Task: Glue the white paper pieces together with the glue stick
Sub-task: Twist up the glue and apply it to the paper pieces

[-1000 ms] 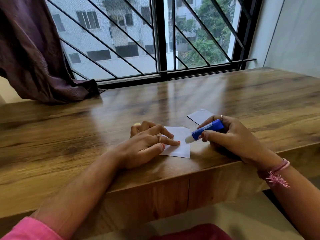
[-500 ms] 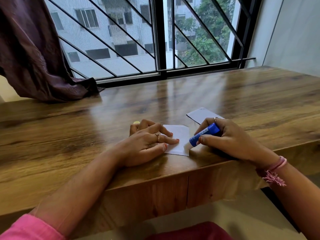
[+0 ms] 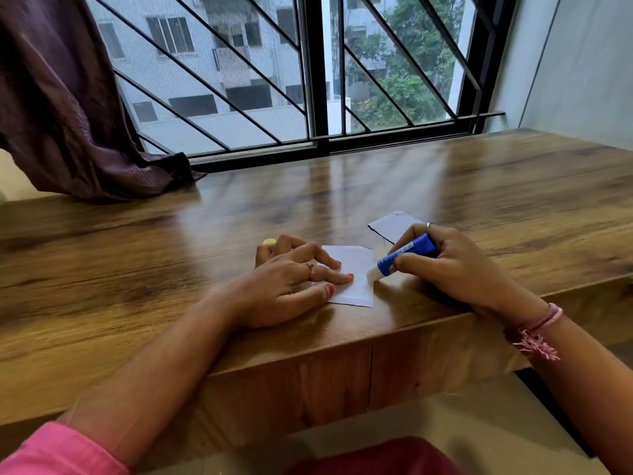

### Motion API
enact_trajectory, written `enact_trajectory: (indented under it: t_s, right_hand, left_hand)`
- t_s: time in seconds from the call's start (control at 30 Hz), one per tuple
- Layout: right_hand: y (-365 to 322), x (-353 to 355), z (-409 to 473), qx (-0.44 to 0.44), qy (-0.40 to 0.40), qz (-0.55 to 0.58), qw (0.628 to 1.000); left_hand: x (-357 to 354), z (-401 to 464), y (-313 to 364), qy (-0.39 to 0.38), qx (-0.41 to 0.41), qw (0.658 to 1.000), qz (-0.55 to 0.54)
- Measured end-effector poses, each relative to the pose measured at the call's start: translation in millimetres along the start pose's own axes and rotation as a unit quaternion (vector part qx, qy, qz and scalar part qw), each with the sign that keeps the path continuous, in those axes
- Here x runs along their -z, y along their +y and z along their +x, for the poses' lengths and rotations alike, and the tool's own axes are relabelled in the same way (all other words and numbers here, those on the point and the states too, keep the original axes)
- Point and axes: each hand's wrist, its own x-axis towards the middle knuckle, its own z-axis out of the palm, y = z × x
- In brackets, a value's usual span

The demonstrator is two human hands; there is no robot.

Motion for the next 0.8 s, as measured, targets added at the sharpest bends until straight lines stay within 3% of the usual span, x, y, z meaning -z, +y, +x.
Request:
enact_trajectory:
  t_s: [0.17,0.37,0.5,0.67,0.8]
  right_hand:
    - [-3,3,-4,0.016,-0.059,0.005,0.998]
    - [1,-1,2,-0.021,0.006,0.015,1.000]
    - [-2,2,-2,0.003,-0.055,0.011,0.998]
    - [4,-2,5,-0.050,0.035,0.019,0.998]
    - [2,1,1,-0.027,-0.027,0.024,0.999]
  left_hand:
    - [0,-1,0,0.003,-0.005,1.000,-0.007]
    - [-1,-1,-3,0.004,-0.009,1.000,0.004]
    - [-1,1,-5,0.002,-0.013,1.000,-0.004]
    - [-4,1,-8,0.009,-0.025,1.000,0.012]
    - [-4,2,-10,0.009,-0.031,0.999,0.011]
